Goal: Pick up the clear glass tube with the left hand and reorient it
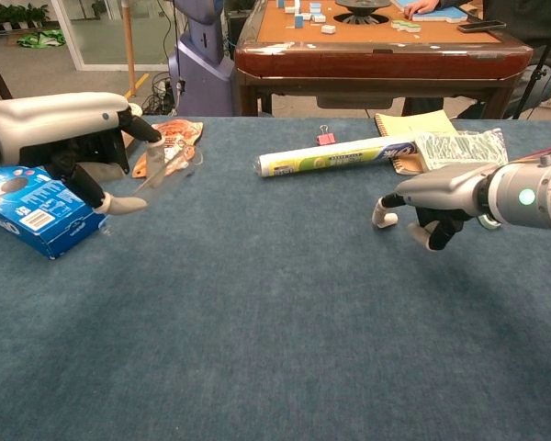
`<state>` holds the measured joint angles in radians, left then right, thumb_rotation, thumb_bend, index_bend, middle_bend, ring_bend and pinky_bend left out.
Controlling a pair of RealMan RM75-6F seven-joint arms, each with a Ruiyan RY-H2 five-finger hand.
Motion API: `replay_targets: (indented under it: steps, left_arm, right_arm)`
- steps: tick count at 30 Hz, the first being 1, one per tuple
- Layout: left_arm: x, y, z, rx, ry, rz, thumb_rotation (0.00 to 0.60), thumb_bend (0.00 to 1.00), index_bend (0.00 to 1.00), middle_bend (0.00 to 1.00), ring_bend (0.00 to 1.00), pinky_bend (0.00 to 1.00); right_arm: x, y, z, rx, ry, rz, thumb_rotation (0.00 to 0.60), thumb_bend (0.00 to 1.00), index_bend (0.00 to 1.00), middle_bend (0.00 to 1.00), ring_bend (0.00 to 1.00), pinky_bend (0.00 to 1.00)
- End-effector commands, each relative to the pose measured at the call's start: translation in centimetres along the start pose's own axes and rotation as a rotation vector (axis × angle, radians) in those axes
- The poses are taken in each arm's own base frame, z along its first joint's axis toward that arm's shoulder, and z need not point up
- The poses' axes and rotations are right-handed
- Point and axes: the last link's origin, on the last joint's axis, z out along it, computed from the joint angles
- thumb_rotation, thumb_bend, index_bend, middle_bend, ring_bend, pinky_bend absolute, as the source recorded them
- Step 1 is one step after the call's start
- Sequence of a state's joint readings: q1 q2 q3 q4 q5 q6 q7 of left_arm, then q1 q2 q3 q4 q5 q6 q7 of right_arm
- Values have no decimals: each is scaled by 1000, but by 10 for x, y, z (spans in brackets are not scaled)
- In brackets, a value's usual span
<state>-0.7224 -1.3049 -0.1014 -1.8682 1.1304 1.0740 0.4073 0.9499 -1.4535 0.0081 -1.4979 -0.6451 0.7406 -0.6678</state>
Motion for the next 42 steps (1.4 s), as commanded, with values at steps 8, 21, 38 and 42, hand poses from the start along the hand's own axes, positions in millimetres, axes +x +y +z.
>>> replay_targets:
  steps: [8,21,38,42]
  left_arm:
    - [-2,0,0,-3,-7,1,600,274,610,1000,1000,939]
    - [-4,3,1,-9,-9,4,600,273,613,1000,1000,939]
    - [-7,4,1,-7,-17,10,600,272,617,1000,1000,939]
    - [-8,4,0,-3,-22,11,600,272,617,1000,1000,939]
  right_arm:
    - [3,11,-5,-38,9,-2,600,861,181,1000,1000,1000]
    - [17,12,-18,-21,84,41,600,860,181,1000,1000,1000]
    - [22,22,-3,-104,172,42,600,342,318,1000,1000,1000]
    - [21,22,3,-115,167,46,600,341,323,1000,1000,1000]
